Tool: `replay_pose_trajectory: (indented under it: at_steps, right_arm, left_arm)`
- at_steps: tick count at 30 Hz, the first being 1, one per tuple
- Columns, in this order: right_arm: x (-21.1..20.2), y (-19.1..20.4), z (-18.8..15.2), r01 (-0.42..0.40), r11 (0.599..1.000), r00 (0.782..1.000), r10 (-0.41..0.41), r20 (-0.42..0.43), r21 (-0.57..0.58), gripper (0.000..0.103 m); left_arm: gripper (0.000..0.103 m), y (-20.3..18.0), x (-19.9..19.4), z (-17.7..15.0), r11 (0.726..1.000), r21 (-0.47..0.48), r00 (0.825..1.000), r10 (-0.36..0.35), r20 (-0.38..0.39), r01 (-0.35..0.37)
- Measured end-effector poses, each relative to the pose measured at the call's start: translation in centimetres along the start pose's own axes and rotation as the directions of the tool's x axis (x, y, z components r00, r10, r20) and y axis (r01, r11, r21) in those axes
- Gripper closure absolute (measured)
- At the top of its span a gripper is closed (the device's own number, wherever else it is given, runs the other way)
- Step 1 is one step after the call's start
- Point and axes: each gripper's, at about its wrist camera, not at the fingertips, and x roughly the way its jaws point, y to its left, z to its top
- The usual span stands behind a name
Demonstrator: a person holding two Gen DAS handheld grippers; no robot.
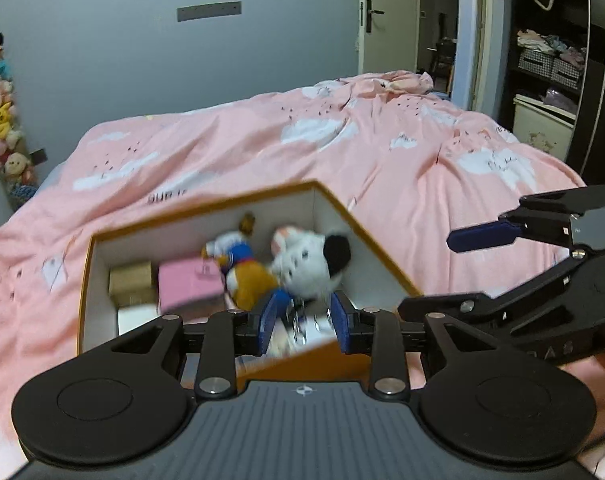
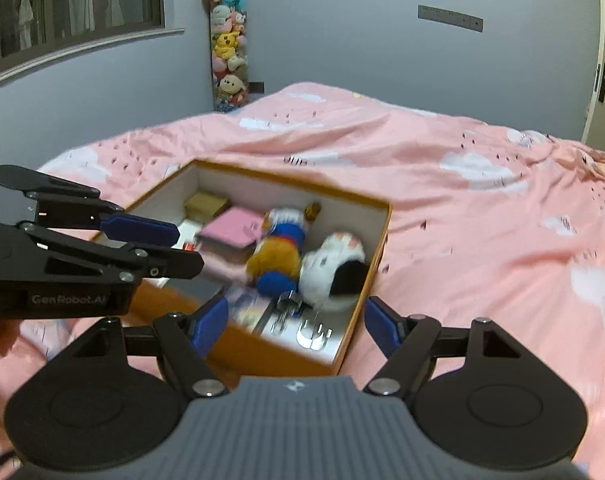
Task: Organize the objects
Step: 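Withdraw both tools from the box toward the tape measure and orange ball, then grasp the orange knitted ball with the right tool while the left tool grasps the yellow tape measure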
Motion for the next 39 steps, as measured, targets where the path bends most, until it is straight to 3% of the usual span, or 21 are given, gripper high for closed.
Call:
replay_pose_trajectory:
  at_steps: [4,8,11,16,22,32,39]
  right_arm:
    - [0.0,1.7,-2.8,0.046,0.999,0.994,-0.048,-0.098,-0.018,0.027]
    - [0.7,1.7,-5.2,0.033,0.997,0.973,-0.018,-0.229,0.063,0.029]
    - [1.5,2.0,-7.1,0.007,0.992,0.947,0.034,-0.319,0.129,0.038]
    - [2.6,3.6,-9.5,-0.020,0.987,0.900,0.087,-0.428,0.160,0.038]
    - [4.3,4.7,-11.4,-0.032,0.985,0.847,0.115,-0.519,0.167,0.045]
    - [5.0,5.1,-12.0,-0.027,0.984,0.823,0.122,-0.554,0.176,0.055]
    - [4.7,4.9,-11.8,-0.037,0.983,0.835,0.130,-0.534,0.181,0.060]
  left_arm:
    - [0.065,-0.4,-0.6,-2.3,1.000,-0.003,1.000,0.018,-0.014,-0.018]
    - [0.065,-0.3,-1.1,-4.6,0.999,-0.016,0.997,0.042,-0.059,-0.043]
    - [0.065,-0.2,-1.1,-6.3,0.998,-0.028,0.992,0.056,-0.112,-0.060]
    - [0.065,-0.1,-1.0,-7.9,0.997,-0.061,0.982,0.041,-0.185,-0.053]
    - [0.065,-0.1,-0.9,-8.2,0.997,-0.075,0.980,0.021,-0.198,-0.036]
    - [0.065,-0.6,-0.8,-8.4,0.998,-0.070,0.978,-0.011,-0.210,-0.004]
    - [0.065,-0.7,-0.7,-8.3,0.996,-0.075,0.974,-0.057,-0.218,0.041]
